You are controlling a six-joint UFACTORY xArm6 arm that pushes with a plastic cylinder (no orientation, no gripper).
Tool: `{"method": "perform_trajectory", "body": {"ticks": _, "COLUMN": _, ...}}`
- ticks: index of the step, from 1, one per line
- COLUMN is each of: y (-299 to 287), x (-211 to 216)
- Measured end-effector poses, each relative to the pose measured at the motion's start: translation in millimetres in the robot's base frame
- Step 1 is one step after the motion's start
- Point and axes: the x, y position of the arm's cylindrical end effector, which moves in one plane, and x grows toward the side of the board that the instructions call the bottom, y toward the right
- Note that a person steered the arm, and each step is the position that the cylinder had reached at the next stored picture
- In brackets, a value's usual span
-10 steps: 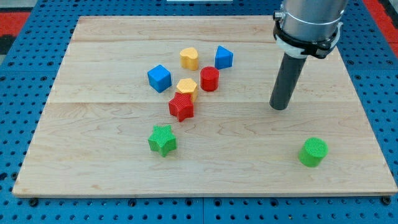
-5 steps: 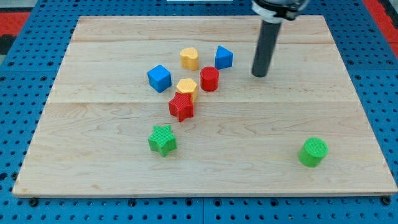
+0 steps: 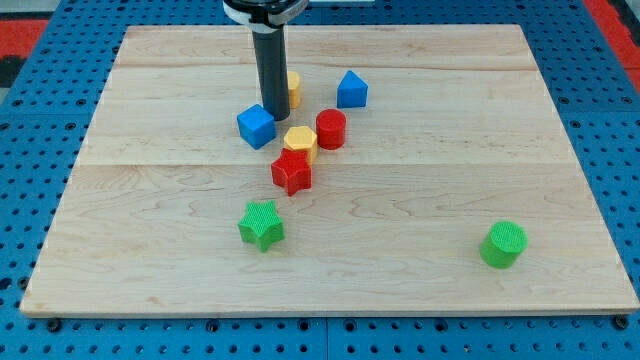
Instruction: Push the yellow heart into the yellow hexagon
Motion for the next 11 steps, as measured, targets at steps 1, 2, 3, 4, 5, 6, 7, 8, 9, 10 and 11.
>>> {"method": "perform_trajectory", "body": {"ticks": 1, "y": 8, "x": 20}}
{"method": "perform_trajectory", "body": {"ticks": 2, "y": 6, "x": 8}}
{"method": "perform_trajectory", "body": {"ticks": 3, "y": -38, "x": -14}}
{"method": "perform_trajectory", "body": {"ticks": 4, "y": -83, "x": -27}}
{"method": "perform_trajectory", "body": {"ticks": 5, "y": -102, "x": -32}}
{"method": "perform_trajectory", "body": {"ticks": 6, "y": -72, "x": -71}}
{"method": "perform_trajectory", "body": {"ticks": 7, "y": -6, "x": -89}}
{"method": "perform_trajectory", "body": {"ticks": 8, "y": 32, "x": -56}}
{"method": "perform_trajectory", "body": {"ticks": 9, "y": 32, "x": -9}}
{"method": "perform_trajectory", "body": {"ticks": 10, "y": 34, "x": 2}}
{"method": "perform_trajectory", "body": {"ticks": 11, "y": 58, "x": 17}}
